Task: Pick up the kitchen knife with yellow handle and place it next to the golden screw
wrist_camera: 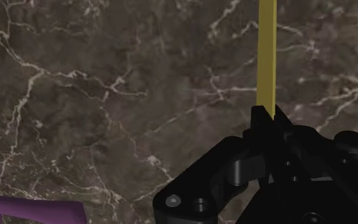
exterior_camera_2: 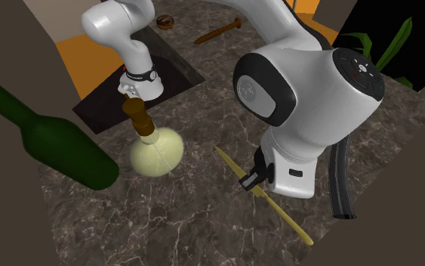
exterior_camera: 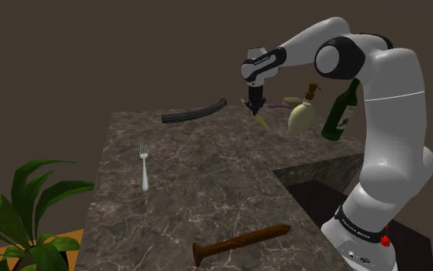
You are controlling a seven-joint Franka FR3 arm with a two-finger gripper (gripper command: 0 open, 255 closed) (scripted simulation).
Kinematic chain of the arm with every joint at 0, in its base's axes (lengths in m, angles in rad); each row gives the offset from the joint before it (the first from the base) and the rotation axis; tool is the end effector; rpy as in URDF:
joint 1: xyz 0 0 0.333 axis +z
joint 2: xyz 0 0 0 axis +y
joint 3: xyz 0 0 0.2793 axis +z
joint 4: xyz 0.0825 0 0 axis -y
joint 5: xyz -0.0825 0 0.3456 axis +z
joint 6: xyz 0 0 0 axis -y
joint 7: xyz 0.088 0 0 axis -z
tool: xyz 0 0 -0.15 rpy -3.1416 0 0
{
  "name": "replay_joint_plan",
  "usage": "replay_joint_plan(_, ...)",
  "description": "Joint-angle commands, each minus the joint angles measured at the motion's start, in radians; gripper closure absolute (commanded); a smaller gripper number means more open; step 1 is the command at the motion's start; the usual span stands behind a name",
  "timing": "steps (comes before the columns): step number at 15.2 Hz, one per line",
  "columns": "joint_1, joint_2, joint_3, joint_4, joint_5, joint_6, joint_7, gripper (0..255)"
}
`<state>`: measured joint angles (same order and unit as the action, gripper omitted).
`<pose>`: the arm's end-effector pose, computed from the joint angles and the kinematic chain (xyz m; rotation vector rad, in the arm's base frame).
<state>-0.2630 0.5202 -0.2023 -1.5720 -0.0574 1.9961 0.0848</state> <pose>0.5610 -0.2755 0.2825 2.9093 -0.7464 -0.1713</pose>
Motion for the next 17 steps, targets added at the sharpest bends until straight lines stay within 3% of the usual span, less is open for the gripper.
replay_joint_plan(1, 0.0, 0.0, 0.0, 0.0, 0.0, 0.0, 0.0, 255)
replay_joint_plan(2, 0.0, 0.0, 0.0, 0.0, 0.0, 0.0, 0.0, 0)
replay_joint_plan(5, 0.046, -0.17, -0.016, -0.214, -0.066, 0.14, 0.043, 0)
replay_joint_plan(12, 0.034, -0.125, -0.016, -0.248, -0.061, 0.219, 0.041, 0)
replay_joint_plan(17, 0.033, -0.121, -0.016, -0.249, -0.061, 0.225, 0.04, 0)
